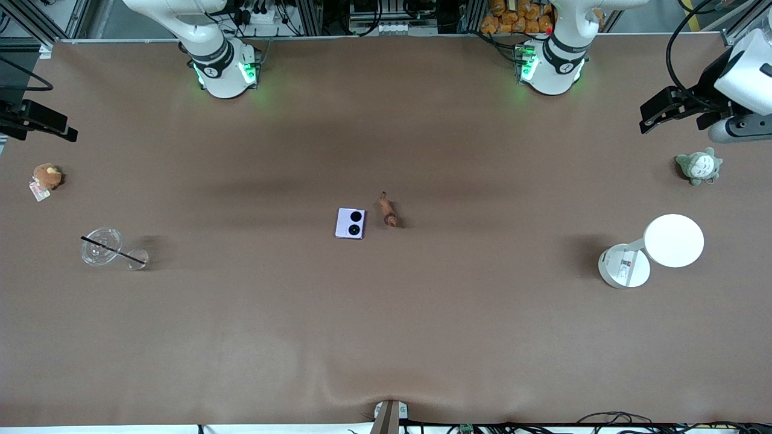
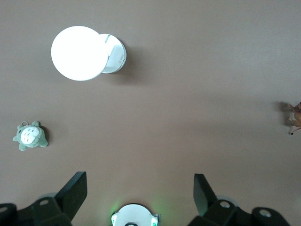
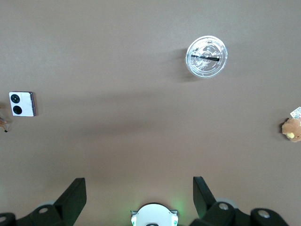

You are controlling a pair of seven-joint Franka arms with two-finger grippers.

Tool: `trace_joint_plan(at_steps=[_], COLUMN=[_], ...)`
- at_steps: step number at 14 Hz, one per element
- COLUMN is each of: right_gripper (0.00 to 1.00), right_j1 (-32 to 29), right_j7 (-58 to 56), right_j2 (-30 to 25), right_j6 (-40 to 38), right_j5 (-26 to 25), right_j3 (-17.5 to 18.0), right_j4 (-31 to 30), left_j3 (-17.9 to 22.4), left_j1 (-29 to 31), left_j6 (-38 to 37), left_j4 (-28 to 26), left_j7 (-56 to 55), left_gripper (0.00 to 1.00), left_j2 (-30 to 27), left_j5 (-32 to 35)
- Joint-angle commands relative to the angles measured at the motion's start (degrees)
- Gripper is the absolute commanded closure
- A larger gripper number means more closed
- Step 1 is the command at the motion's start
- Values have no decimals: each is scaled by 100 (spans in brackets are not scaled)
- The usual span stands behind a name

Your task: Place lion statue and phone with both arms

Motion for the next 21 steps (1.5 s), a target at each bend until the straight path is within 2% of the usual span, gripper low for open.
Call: trace_joint_plan(at_steps=[1, 21], right_gripper=[0, 0], right_j1=[93, 191], right_j7=[122, 105], right_j2=[-87, -122], right_j6=[8, 430], right_j5=[-112, -77], right_j3=[6, 6], right_j4=[-1, -203], left_j3=[0, 0], left_j1=[-14, -5], left_j6=[-90, -90], left_j4=[135, 82], left_j7=[34, -45], left_gripper=[0, 0], left_j2=[35, 114], left_j5=[-30, -47])
